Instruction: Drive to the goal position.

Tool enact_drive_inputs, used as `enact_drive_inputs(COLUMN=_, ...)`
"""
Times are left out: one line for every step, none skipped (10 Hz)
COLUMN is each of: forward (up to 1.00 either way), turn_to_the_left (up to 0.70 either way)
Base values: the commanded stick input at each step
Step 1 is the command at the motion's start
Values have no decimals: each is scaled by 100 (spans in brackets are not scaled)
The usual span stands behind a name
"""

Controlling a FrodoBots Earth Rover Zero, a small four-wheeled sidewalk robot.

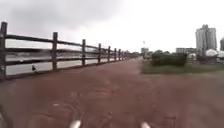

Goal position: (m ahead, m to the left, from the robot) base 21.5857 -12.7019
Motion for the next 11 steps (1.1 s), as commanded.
enact_drive_inputs(forward=70, turn_to_the_left=1)
enact_drive_inputs(forward=70, turn_to_the_left=2)
enact_drive_inputs(forward=70, turn_to_the_left=0)
enact_drive_inputs(forward=70, turn_to_the_left=0)
enact_drive_inputs(forward=70, turn_to_the_left=-20)
enact_drive_inputs(forward=70, turn_to_the_left=-35)
enact_drive_inputs(forward=70, turn_to_the_left=-16)
enact_drive_inputs(forward=70, turn_to_the_left=0)
enact_drive_inputs(forward=70, turn_to_the_left=0)
enact_drive_inputs(forward=70, turn_to_the_left=0)
enact_drive_inputs(forward=70, turn_to_the_left=0)
